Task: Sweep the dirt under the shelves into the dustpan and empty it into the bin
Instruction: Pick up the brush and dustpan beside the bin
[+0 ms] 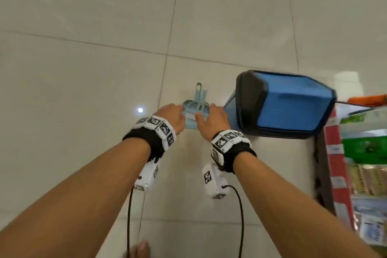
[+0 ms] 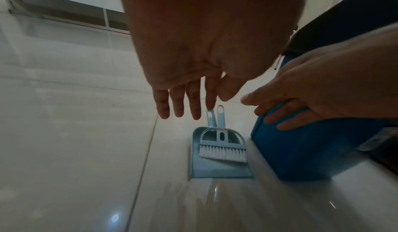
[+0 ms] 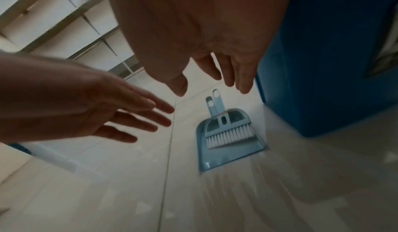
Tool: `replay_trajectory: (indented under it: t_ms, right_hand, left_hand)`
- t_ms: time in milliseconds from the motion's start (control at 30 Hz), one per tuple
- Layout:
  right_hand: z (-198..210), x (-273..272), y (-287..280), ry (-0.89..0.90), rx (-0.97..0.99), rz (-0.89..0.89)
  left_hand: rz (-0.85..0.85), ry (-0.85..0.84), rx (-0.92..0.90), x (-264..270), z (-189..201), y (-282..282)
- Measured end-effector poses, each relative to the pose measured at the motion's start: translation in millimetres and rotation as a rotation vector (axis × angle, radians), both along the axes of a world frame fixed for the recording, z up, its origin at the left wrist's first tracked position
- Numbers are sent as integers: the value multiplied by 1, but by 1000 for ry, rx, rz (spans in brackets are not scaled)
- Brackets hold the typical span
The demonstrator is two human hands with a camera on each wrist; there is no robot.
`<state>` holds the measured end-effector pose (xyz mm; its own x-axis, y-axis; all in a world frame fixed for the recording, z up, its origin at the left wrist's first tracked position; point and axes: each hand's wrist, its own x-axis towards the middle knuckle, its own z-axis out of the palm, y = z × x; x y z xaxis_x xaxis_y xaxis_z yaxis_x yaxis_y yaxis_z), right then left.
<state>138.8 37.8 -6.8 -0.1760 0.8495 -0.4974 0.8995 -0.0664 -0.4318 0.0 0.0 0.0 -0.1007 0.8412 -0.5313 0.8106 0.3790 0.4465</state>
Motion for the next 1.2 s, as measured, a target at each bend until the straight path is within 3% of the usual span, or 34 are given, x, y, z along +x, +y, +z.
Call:
replay_trajectory:
  t_ms: [167, 333, 700, 967, 1200]
  right_hand:
    - [-80, -12, 24, -40, 186, -62]
    - [-117, -16, 52, -37, 336, -104]
    - [-125, -10, 38, -116, 318, 122]
    - [-124, 19, 22, -41, 312, 117]
    - [-110, 35, 2, 33, 237, 203]
  left_hand:
    - [-47, -35, 75, -1, -73, 40]
    - [-121, -1, 163, -7, -112, 63]
    - [-127, 167, 135, 0, -127, 46]
    - [-319, 458, 242, 7, -125, 33]
    - [-483, 554, 274, 11, -111, 31]
